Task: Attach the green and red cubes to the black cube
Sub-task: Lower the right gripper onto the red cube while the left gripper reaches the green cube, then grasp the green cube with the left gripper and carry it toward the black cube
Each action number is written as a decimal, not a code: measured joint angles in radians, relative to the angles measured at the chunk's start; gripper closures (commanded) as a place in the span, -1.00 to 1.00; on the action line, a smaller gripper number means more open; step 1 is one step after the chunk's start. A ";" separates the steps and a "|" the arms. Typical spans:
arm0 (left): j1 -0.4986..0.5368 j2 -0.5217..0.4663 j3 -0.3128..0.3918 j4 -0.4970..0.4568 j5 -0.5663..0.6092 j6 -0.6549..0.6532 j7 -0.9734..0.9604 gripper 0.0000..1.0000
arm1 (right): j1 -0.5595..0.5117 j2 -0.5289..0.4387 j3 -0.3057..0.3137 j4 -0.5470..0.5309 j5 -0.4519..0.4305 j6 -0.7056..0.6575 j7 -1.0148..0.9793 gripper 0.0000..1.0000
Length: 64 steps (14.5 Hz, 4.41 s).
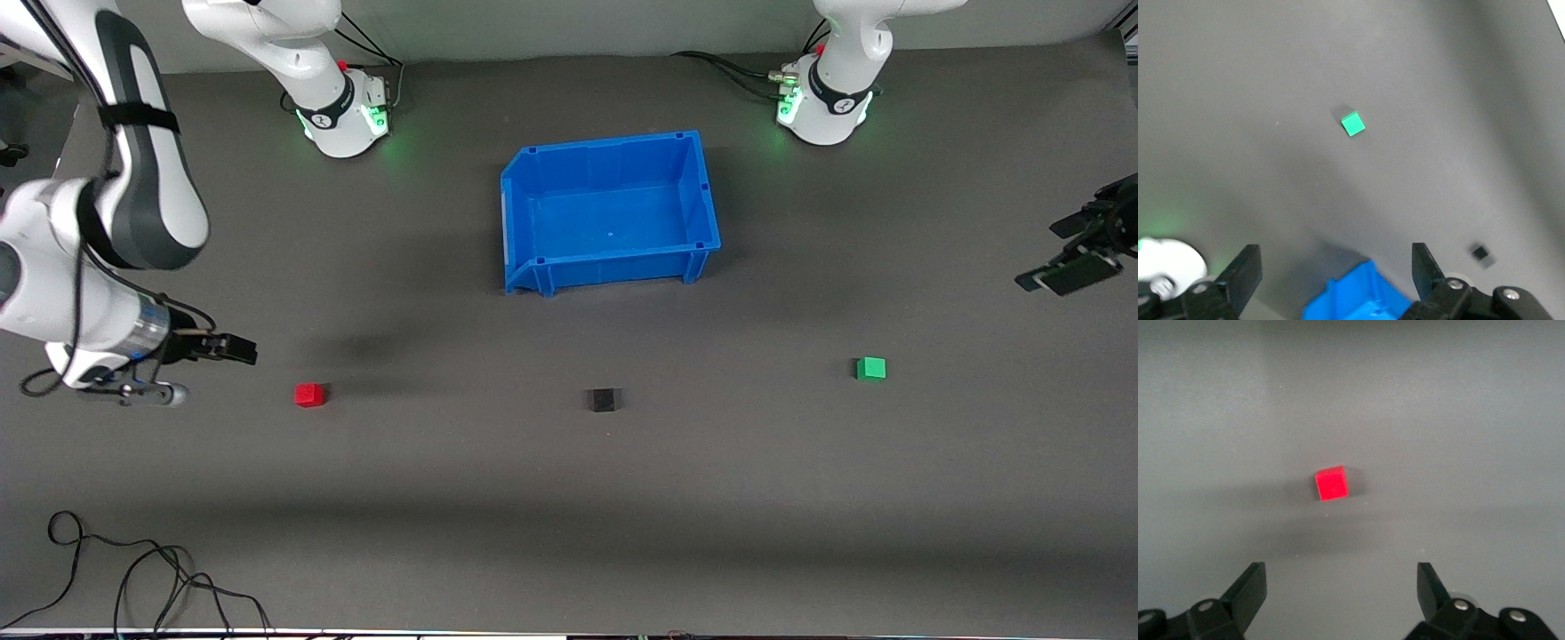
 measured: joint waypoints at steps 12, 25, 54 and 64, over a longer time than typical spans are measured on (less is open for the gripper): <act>0.087 0.191 -0.001 -0.109 -0.216 0.236 -0.423 -1.00 | 0.007 0.203 0.003 -0.170 0.015 0.426 0.000 -0.99; 0.117 0.349 -0.010 -0.457 -0.549 0.704 0.063 -1.00 | 0.008 0.278 0.024 -0.162 0.032 0.524 0.000 -0.78; -0.152 0.449 -0.037 -0.317 -0.658 0.849 -0.125 0.37 | 0.021 0.338 0.025 -0.088 0.075 0.525 0.000 -0.14; -0.439 0.541 -0.036 -0.178 -0.609 0.862 -0.415 0.37 | 0.019 0.336 0.017 -0.085 0.075 0.524 0.000 1.00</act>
